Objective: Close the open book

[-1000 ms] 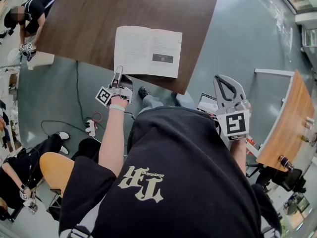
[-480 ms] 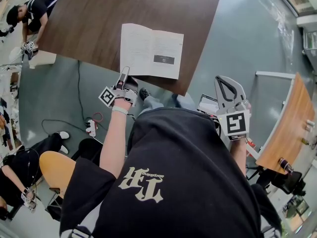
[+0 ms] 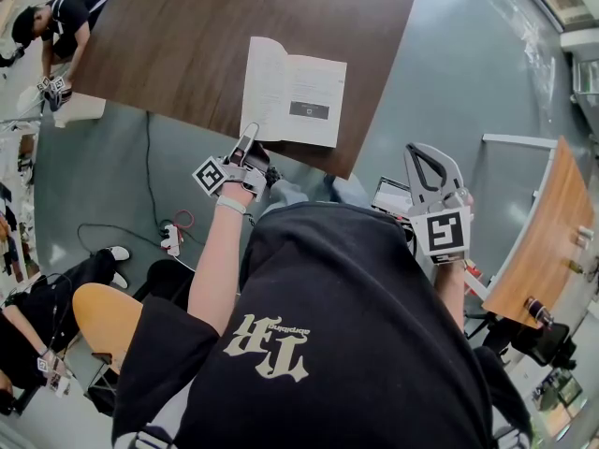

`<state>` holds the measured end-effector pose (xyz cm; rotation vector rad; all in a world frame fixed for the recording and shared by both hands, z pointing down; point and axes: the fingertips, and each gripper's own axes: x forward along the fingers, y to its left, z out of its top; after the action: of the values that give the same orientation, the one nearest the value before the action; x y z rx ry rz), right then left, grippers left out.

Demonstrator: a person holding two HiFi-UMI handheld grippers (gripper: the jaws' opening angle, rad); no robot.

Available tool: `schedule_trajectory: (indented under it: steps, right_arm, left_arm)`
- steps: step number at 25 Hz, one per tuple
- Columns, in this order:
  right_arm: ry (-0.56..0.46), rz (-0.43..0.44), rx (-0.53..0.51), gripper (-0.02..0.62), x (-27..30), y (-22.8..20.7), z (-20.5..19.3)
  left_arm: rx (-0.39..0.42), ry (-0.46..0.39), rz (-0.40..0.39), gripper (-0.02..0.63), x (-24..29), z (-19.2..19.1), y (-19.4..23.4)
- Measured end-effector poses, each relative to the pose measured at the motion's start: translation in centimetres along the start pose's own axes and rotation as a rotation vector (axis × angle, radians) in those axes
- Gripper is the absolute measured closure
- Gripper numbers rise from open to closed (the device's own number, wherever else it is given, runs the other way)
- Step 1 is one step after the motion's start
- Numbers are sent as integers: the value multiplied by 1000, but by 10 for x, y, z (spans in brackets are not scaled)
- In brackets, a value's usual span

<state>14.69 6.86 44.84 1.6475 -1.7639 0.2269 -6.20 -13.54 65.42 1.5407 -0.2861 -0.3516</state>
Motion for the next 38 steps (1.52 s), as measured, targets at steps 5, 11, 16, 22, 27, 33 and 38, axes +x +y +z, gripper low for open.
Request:
schedule_trajectory:
  steps: [5, 11, 16, 22, 27, 33, 38]
  right_arm:
    - [3, -3, 1, 607, -2, 1, 0]
    - [6, -12, 3, 607, -4, -1, -2]
    - [10, -17, 10, 607, -6, -1, -4]
    - [18, -22, 17, 607, -6, -3, -6]
    - [9, -30, 27, 607, -5, -7, -5]
    - [-26, -53, 52, 607, -6, -15, -4]
    - [-62, -87, 121, 606, -12, -30, -10]
  left_arm:
    - [18, 69, 11, 589, 11, -17, 0]
    - [66, 147, 82, 588, 24, -33, 12]
    - [115, 215, 136, 588, 34, -42, 23]
    - [116, 231, 69, 588, 42, -57, 4]
    - [169, 265, 76, 588, 41, -69, -1]
    - [397, 399, 122, 588, 50, -87, 0]
    - [443, 462, 165, 588, 57, -100, 7]
